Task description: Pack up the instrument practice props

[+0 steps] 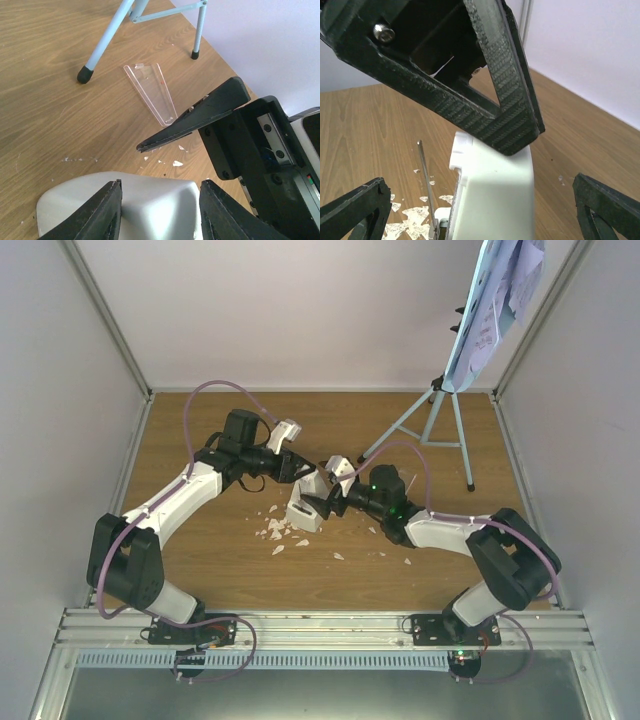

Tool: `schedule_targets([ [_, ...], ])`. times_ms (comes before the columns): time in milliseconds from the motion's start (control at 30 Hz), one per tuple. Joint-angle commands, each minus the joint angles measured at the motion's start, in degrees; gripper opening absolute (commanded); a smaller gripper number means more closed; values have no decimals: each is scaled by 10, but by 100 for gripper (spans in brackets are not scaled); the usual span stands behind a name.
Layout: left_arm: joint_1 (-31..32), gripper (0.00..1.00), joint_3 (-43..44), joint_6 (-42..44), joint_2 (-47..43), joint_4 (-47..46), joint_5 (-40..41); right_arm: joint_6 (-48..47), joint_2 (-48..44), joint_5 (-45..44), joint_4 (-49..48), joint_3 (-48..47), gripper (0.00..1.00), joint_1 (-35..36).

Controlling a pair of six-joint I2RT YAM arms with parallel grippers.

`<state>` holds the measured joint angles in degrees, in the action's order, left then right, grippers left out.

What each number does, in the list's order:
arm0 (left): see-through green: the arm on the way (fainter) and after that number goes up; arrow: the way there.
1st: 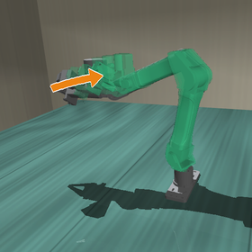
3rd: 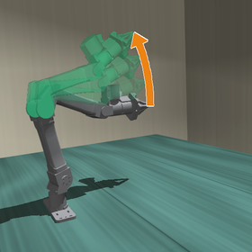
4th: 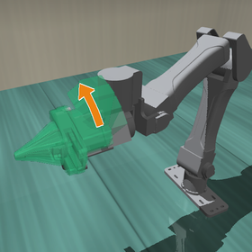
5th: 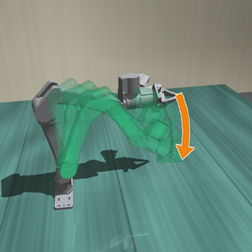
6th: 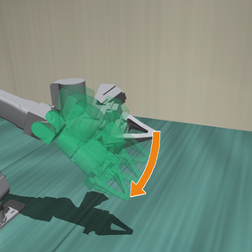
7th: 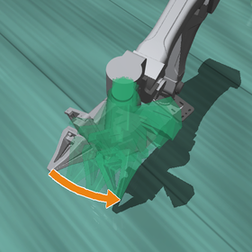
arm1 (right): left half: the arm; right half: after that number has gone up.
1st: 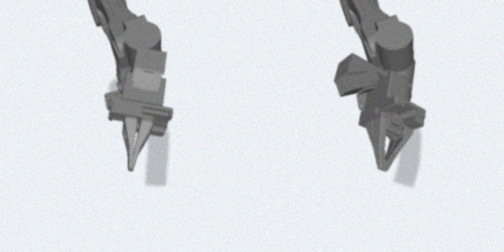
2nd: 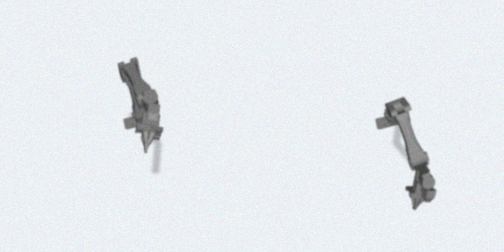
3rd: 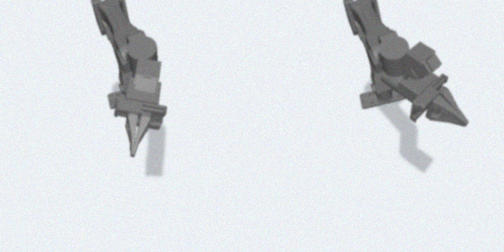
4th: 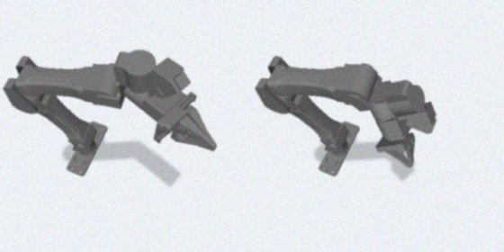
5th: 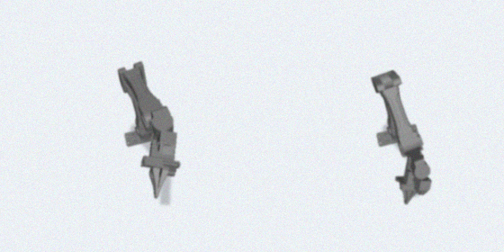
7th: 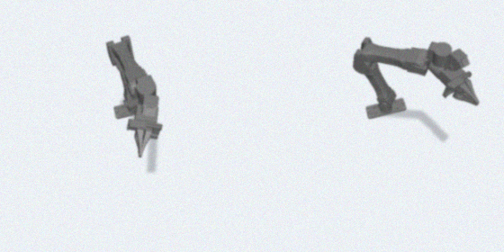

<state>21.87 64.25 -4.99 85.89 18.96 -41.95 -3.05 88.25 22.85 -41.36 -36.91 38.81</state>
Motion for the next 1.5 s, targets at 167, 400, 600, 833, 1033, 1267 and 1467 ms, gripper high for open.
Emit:
schedule_targets([
  [167, 3, 45, 1, 12, 2, 5, -6, -31, 23, 10, -25, -23, 100, -4],
  [400, 3, 45, 1, 11, 1, 7, -3, -24, 31, -4, -27, -28, 100, -3],
  [600, 3, 45, 0, 11, -1, 7, -1, -18, 36, -20, -25, -31, 100, -3],
  [833, 2, 45, 0, 11, 0, 7, -2, -8, 44, -39, -26, -35, 100, 1],
  [1033, 3, 45, 0, 12, 0, 8, -2, -7, 44, -55, -26, -36, 100, 8],
  [1267, 3, 45, 0, 12, -1, 8, -2, 2, 43, -76, -19, -40, 100, 17],
  [1467, 3, 45, 0, 13, -2, 9, -2, 9, 39, -91, -25, -36, 100, 24],
])
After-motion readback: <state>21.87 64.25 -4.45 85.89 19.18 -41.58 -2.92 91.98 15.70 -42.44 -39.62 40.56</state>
